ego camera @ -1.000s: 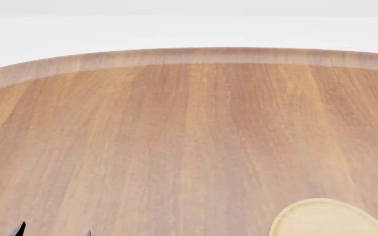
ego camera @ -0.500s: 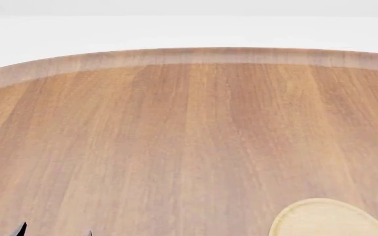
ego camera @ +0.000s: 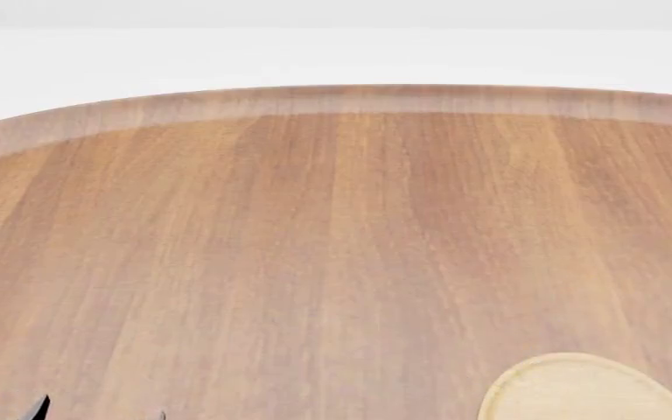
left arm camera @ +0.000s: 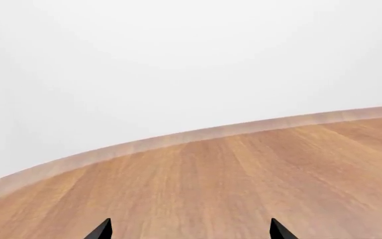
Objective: Put the chocolate pudding to the left of the plate.
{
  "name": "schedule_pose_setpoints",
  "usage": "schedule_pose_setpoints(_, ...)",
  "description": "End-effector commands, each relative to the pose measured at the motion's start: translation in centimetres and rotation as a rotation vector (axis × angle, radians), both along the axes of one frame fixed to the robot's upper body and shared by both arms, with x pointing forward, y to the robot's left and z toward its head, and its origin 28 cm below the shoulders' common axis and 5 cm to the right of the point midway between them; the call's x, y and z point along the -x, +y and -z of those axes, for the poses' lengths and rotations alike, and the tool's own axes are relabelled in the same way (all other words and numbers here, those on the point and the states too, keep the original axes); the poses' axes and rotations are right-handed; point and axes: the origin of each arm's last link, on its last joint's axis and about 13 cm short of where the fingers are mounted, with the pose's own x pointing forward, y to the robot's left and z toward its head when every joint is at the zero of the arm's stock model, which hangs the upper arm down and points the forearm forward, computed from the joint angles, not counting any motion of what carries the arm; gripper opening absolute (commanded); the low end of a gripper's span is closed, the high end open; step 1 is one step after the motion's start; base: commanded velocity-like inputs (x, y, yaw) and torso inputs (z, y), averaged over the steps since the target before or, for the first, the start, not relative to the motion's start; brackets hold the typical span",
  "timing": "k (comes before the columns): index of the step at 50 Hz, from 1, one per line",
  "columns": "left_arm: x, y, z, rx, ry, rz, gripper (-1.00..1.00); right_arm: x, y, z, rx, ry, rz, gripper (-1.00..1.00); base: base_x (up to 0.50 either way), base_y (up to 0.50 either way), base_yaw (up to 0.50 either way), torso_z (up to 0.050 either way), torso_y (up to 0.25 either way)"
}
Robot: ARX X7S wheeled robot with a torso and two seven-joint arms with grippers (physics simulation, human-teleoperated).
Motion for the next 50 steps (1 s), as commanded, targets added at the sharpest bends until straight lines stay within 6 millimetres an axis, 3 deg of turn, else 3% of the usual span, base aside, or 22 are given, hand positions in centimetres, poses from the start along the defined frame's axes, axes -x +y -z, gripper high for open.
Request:
schedule_pose_setpoints(1, 0.0, 0.0, 0.0, -0.002, 0.000, 0.001, 1.00, -0.1, 0.1, 0.4, -0.003, 0.008, -0.003, 1.00, 0.00, 0.00, 0.00, 0.000, 0.000)
schedule_pose_setpoints(24, 0.0, -0.1, 0.1, -0.006, 0.001, 0.005, 1.00, 0.1, 0.5, 1.9, -0.051, 0.042, -0.034, 1.00, 0.00, 0.00, 0.00, 0.000, 0.000)
schedule_pose_setpoints(25, 0.0, -0.1, 0.1, -0.007, 0.000, 0.005, 1.00, 0.2, 0.6, 1.9, -0.055, 0.030, -0.031, -1.00, 0.00, 0.00, 0.00, 0.000, 0.000)
schedule_pose_setpoints(40, 0.1, -0.2, 0.1, -0.007, 0.000, 0.008, 1.00, 0.7, 1.2, 2.2, -0.067, 0.034, -0.091, -1.00, 0.00, 0.00, 0.00, 0.000, 0.000)
schedule_pose_setpoints(50, 0.1, -0.1, 0.0, -0.010, -0.008, 0.005, 1.00, -0.9, 2.1, 0.8, -0.052, -0.036, -0.106, -1.00, 0.00, 0.00, 0.00, 0.000, 0.000)
